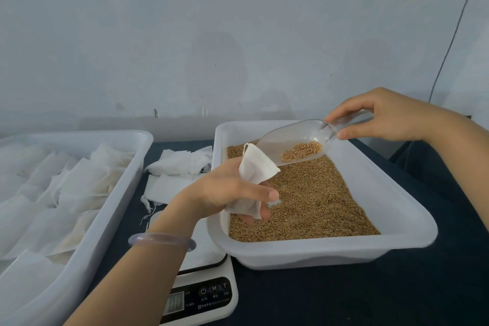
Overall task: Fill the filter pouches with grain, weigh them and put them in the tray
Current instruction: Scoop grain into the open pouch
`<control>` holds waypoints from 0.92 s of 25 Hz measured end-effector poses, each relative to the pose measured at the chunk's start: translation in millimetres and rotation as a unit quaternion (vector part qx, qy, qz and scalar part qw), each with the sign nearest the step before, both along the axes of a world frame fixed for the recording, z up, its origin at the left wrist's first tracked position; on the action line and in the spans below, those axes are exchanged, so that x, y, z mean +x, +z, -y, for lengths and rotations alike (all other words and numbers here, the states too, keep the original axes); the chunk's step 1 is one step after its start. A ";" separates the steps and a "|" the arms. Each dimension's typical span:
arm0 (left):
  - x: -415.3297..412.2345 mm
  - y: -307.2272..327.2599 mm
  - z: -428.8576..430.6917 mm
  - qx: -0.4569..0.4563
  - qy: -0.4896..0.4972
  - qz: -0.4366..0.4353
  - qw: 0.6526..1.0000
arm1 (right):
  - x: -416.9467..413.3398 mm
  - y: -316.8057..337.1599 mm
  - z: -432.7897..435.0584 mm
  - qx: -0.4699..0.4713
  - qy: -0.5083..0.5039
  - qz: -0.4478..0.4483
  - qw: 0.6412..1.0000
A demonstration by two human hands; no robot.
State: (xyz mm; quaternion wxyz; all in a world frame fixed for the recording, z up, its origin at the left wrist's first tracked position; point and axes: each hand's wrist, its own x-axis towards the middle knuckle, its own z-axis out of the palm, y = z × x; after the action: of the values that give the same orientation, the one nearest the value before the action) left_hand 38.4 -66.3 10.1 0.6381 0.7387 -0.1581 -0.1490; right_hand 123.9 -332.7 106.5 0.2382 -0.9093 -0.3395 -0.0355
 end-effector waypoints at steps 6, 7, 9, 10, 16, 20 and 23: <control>6.0 -3.8 13.6 0.105 0.057 0.002 0.993 | -5.6 17.3 -15.5 -0.086 0.008 0.042 0.995; 6.4 -4.1 15.9 0.115 0.064 0.000 0.991 | -6.2 21.3 -19.0 -0.108 0.003 0.086 0.990; 7.2 -4.8 17.5 0.124 0.070 -0.001 0.990 | -8.0 27.6 -25.0 -0.131 0.000 0.177 0.975; 7.3 -5.2 17.0 0.126 0.071 0.002 0.989 | -9.7 29.8 -27.8 -0.132 0.001 0.208 0.969; 5.4 -2.6 12.7 0.078 0.070 0.003 0.994 | -16.5 34.2 -38.1 -0.147 -0.001 0.290 0.946; 4.8 -3.5 12.2 0.060 0.062 0.008 0.996 | -17.3 35.1 -39.0 -0.136 0.009 0.333 0.933; 3.5 -3.6 10.5 0.038 0.050 0.027 0.998 | -13.1 36.4 -36.0 -0.121 0.012 0.340 0.933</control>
State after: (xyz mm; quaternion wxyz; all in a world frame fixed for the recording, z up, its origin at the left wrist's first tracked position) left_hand 41.9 -76.8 6.5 0.6114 0.7733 -0.1324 -0.1030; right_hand 110.8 -296.7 142.9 -0.0025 -0.8606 -0.4127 -0.2984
